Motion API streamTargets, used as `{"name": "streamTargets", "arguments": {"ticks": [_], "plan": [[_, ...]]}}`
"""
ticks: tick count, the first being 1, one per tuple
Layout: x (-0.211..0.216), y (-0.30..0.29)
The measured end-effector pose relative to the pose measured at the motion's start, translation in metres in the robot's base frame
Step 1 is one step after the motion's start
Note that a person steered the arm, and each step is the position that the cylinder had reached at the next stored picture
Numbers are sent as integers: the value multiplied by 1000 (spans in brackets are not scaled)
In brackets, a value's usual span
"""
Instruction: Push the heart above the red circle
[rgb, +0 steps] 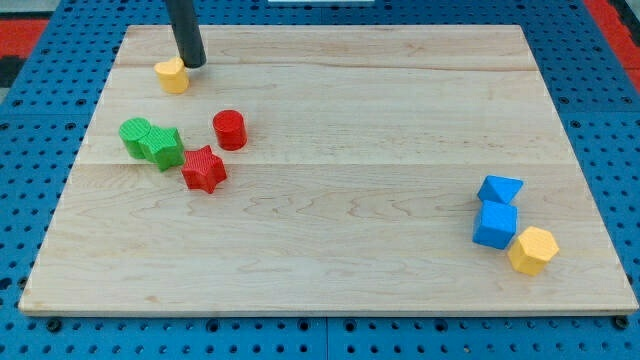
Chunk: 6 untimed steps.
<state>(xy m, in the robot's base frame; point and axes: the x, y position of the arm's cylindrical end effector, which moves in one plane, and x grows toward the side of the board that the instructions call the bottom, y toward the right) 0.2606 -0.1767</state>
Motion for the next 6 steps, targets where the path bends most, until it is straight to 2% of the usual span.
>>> {"name": "streamTargets", "arguments": {"ticks": [1, 2, 3, 4, 5, 6], "plan": [[0, -77], [33, -72], [47, -23], [22, -8], [15, 16], [45, 32]]}}
